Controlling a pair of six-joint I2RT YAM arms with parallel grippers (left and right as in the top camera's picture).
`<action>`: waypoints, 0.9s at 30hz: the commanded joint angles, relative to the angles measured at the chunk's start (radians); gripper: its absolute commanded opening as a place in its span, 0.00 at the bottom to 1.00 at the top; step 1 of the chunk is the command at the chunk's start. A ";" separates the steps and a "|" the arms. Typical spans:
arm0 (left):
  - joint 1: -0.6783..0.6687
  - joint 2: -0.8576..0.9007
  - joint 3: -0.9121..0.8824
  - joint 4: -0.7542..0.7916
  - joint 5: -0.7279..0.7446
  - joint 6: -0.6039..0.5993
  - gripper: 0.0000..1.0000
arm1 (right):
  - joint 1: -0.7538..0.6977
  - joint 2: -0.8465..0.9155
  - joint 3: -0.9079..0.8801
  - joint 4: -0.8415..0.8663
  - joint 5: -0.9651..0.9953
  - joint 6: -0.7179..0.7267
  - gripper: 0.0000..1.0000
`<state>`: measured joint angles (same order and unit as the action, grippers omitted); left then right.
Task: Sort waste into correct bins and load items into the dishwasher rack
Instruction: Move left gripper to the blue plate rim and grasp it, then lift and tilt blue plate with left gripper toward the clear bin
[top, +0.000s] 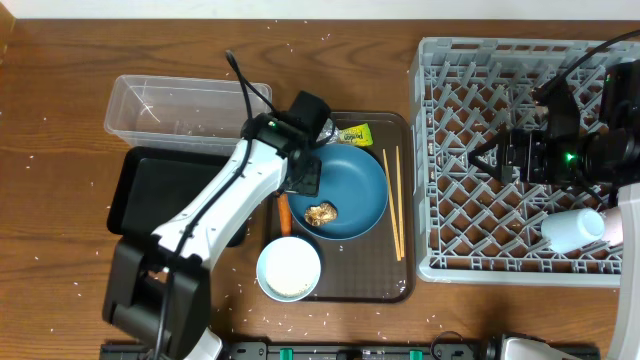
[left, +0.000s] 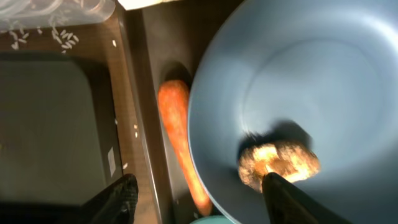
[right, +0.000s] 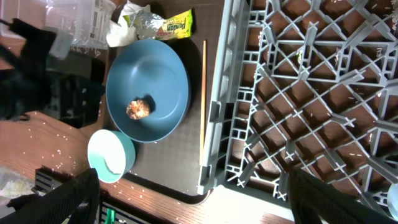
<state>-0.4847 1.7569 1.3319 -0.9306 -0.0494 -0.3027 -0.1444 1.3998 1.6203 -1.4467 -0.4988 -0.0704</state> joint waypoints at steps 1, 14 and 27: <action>0.018 0.067 -0.019 0.019 -0.039 -0.009 0.60 | 0.008 0.006 -0.007 -0.002 0.002 -0.001 0.87; 0.050 0.173 -0.019 0.096 0.160 0.037 0.19 | 0.008 0.006 -0.007 -0.009 0.002 -0.001 0.87; 0.050 0.203 -0.020 0.163 0.165 0.041 0.07 | 0.008 0.006 -0.007 -0.014 0.002 -0.002 0.87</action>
<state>-0.4335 1.9236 1.3170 -0.7769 0.1249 -0.2676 -0.1444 1.4002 1.6199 -1.4563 -0.4969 -0.0704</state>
